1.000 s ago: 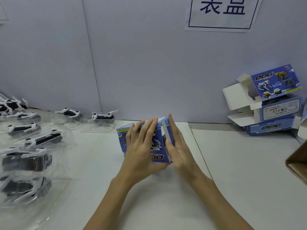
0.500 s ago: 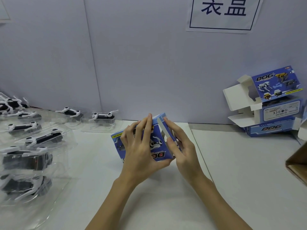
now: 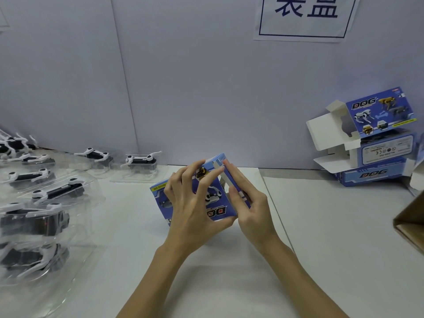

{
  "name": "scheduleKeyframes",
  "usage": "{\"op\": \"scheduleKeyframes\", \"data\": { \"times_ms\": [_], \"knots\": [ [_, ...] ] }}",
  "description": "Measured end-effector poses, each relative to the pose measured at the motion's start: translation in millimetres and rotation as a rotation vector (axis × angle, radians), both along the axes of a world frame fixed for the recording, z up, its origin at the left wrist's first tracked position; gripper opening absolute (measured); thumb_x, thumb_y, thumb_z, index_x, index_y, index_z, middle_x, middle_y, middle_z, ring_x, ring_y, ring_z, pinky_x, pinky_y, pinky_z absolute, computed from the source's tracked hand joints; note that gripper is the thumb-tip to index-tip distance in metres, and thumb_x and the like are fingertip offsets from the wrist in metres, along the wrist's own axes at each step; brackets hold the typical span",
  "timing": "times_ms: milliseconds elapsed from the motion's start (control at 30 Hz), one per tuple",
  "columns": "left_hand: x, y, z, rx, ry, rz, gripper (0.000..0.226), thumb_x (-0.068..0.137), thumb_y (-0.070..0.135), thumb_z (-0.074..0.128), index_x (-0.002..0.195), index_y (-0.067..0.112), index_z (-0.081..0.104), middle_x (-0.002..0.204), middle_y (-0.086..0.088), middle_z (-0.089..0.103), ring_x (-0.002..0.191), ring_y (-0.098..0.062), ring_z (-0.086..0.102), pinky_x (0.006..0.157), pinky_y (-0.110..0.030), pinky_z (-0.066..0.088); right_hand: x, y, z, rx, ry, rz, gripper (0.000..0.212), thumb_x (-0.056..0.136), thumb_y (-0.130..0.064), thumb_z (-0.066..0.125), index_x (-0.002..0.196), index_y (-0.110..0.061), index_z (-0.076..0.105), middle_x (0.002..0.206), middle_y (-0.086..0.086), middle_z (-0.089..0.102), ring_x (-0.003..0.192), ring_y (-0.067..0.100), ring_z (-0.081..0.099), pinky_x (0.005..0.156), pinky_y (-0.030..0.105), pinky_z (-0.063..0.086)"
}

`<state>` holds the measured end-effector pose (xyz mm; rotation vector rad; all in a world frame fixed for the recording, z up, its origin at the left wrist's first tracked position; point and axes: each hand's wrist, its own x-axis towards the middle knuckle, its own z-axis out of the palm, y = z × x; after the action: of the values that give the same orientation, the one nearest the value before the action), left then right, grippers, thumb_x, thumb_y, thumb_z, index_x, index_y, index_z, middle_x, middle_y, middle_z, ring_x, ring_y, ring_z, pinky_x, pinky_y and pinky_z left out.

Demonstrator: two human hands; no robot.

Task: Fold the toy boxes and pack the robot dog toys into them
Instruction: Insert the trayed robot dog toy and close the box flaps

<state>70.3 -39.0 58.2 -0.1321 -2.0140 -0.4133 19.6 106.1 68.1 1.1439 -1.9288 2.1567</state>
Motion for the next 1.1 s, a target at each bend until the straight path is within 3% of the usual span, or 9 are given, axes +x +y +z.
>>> {"op": "scheduleKeyframes", "data": {
  "times_ms": [133,300,467,567,667,767,867,967,1100],
  "knots": [
    [-2.0,0.6,-0.6,-0.015,-0.006,0.032,0.082,0.064,0.059,0.087,0.132,0.036,0.048,0.156,-0.002,0.037,0.14,-0.032,0.038,0.112,-0.046,0.028,3.4,-1.6,3.3,-0.028,-0.014,-0.025,0.054,0.099,-0.025,0.054,0.152,-0.031,0.049,0.157,-0.008,0.049,0.145,0.018,0.047,0.088,0.033,0.063],
    [-0.5,-2.4,2.7,-0.071,0.023,0.108,0.079,0.067,0.065,0.08,0.131,0.031,0.05,0.15,-0.003,0.044,0.129,-0.033,0.047,0.104,-0.055,0.035,4.4,-0.8,7.2,-0.002,-0.018,-0.007,0.056,0.096,-0.027,0.055,0.151,-0.03,0.048,0.158,-0.008,0.048,0.145,0.017,0.047,0.088,0.032,0.062],
    [1.3,-3.9,3.9,-0.078,0.025,0.139,0.095,0.07,0.065,0.079,0.149,0.029,0.04,0.15,-0.006,0.045,0.128,-0.034,0.049,0.104,-0.055,0.035,2.1,-2.0,3.1,0.088,0.123,-0.037,0.056,0.099,-0.028,0.054,0.152,-0.044,0.044,0.163,-0.016,0.036,0.149,0.01,0.038,0.095,0.033,0.06],
    [1.4,-8.0,3.4,-0.1,0.04,0.109,0.085,0.071,0.061,0.08,0.146,0.039,0.045,0.153,-0.007,0.043,0.133,-0.034,0.047,0.107,-0.055,0.033,2.6,-7.1,-1.2,0.178,0.131,-0.024,0.048,0.108,-0.042,0.042,0.149,-0.066,0.034,0.169,-0.02,0.016,0.153,0.014,0.03,0.107,0.041,0.054],
    [1.5,-8.5,4.9,-0.084,0.049,0.078,0.077,0.074,0.059,0.079,0.143,0.04,0.051,0.156,-0.006,0.043,0.136,-0.033,0.046,0.109,-0.056,0.033,2.2,-8.3,-1.7,0.22,0.1,0.008,0.048,0.109,-0.043,0.034,0.144,-0.075,0.028,0.169,-0.025,0.007,0.156,0.015,0.022,0.114,0.044,0.049],
    [2.7,-9.2,6.3,-0.057,0.055,0.074,0.076,0.074,0.059,0.081,0.141,0.039,0.052,0.157,-0.007,0.044,0.136,-0.034,0.047,0.108,-0.055,0.034,2.5,-6.3,-1.8,0.128,0.099,0.029,0.052,0.11,-0.034,0.041,0.155,-0.057,0.029,0.17,-0.019,0.016,0.154,0.012,0.028,0.105,0.034,0.055],
    [4.0,-12.1,8.4,0.039,0.083,0.09,0.079,0.071,0.062,0.083,0.14,0.037,0.054,0.156,-0.005,0.043,0.135,-0.029,0.047,0.104,-0.051,0.035,5.4,-3.4,0.3,0.041,0.205,-0.077,0.048,0.106,-0.034,0.053,0.154,-0.039,0.045,0.166,-0.015,0.03,0.152,0.011,0.035,0.093,0.025,0.059],
    [6.7,-12.3,11.1,0.126,0.086,0.088,0.08,0.072,0.07,0.079,0.14,0.037,0.052,0.157,-0.002,0.041,0.137,-0.026,0.046,0.101,-0.051,0.036,8.3,-4.9,0.1,0.057,0.281,-0.126,0.046,0.106,-0.034,0.053,0.152,-0.034,0.051,0.166,-0.014,0.029,0.153,0.017,0.033,0.091,0.03,0.062],
    [7.1,-12.4,11.4,0.11,0.077,0.097,0.081,0.071,0.069,0.08,0.14,0.037,0.05,0.157,-0.002,0.039,0.136,-0.027,0.047,0.098,-0.052,0.038,13.4,-9.9,-0.9,0.038,0.244,-0.132,0.048,0.104,-0.041,0.05,0.151,-0.032,0.053,0.164,-0.013,0.033,0.152,0.02,0.033,0.091,0.034,0.063]
  ]
}}
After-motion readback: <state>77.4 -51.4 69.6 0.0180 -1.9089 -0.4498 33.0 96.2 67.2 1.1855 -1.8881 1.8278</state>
